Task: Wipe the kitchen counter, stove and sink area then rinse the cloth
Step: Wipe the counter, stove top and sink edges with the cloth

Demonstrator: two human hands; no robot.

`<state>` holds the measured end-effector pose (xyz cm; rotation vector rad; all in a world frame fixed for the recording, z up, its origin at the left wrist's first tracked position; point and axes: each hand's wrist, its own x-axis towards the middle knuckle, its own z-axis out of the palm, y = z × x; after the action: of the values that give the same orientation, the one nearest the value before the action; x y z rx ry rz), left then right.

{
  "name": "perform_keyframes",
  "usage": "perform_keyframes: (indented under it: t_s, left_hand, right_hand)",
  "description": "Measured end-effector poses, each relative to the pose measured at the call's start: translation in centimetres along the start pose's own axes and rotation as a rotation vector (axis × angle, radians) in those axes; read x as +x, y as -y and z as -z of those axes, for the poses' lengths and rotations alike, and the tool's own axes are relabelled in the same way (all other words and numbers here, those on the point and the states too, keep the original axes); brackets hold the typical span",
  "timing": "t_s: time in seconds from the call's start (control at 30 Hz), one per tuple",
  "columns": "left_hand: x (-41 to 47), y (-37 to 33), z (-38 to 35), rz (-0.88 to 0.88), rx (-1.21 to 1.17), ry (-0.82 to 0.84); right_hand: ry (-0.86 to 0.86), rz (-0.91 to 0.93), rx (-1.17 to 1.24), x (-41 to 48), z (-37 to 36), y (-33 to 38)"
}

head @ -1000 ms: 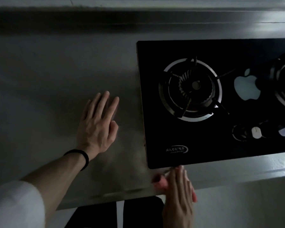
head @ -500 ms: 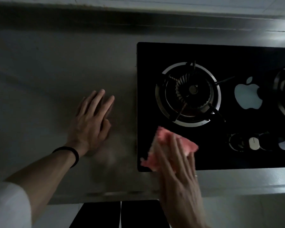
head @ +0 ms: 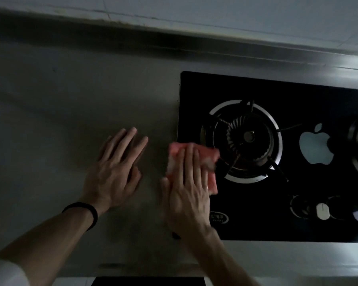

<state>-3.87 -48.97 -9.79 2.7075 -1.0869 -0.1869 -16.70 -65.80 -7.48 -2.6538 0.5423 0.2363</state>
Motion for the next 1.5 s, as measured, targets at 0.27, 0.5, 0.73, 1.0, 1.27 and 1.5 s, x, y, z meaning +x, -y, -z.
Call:
perform_keyframes:
  t_s: [0.27,0.5,0.73,1.0,1.27,1.5]
  left_hand:
    - [0.1,-0.1,0.2,0.014,0.033,0.03]
    - [0.1,0.0,0.1,0.019,-0.007,0.005]
    - [0.1,-0.1,0.4,0.009,-0.001,0.002]
    - [0.1,-0.1,0.3,0.008,-0.032,0.011]
    - [-0.1,0.1,-0.2,-0.009,-0.043,-0.029]
    - [-0.2,0.5,-0.4,-0.039,-0.053,-0.046]
  right_hand:
    - [-0.052,-0.051,0.017,13.0,1.9,2.0]
    - [-0.143,-0.158,-0.028,22.2,4.6,0.7]
    - [-0.151,-0.191,0.055,17.2,2.7,3.2]
    - [-0.216,-0.239,-0.029,-4.0,-1.4,4.0]
    - [-0.141,-0.292,-0.01,-10.3,-1.0,-1.9]
    - [-0.225,-0.697,0.025,-7.3,3.0,-11.5]
